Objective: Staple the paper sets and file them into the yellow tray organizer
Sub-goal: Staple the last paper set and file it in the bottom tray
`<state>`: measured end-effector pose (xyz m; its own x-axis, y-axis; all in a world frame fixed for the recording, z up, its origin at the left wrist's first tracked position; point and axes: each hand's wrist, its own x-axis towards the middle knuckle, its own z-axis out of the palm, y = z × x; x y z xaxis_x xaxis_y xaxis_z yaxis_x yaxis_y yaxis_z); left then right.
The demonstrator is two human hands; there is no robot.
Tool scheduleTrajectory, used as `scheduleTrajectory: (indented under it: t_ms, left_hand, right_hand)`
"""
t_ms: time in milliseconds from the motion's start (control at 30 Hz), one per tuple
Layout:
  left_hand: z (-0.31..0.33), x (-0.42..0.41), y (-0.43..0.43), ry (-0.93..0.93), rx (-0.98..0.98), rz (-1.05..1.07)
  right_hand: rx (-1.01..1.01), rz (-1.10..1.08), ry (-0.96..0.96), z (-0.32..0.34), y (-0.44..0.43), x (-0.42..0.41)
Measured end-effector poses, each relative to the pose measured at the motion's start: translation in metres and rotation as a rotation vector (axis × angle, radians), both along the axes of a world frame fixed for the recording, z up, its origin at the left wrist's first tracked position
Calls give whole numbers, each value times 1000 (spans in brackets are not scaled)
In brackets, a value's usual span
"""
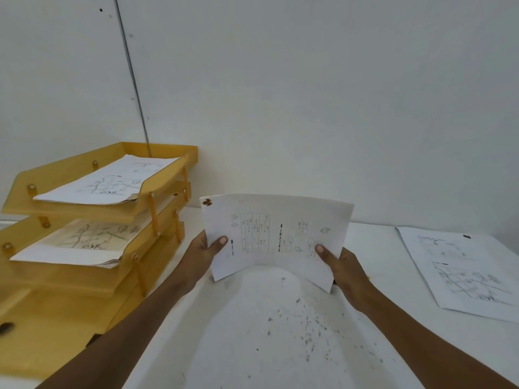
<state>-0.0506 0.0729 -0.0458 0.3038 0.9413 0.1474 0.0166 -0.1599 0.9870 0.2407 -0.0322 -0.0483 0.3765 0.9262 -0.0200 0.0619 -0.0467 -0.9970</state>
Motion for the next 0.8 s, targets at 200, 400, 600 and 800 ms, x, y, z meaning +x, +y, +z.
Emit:
scheduleTrajectory:
  t_ms: [200,400,600,800]
  left_hand:
    - [-9,-6,1,98,1,-13]
    - [36,-19,6,355,70,-92]
    - [77,-34,14,554,64,-392]
    - [105,-10,3,717,45,-652]
  right_hand:
    - [-44,-14,-13,6,-2,2]
    - [-136,131,-22,37,-6,22]
    - [34,-108,-430,96,-1,17]
    - [-183,537,-535,121,-5,-27]
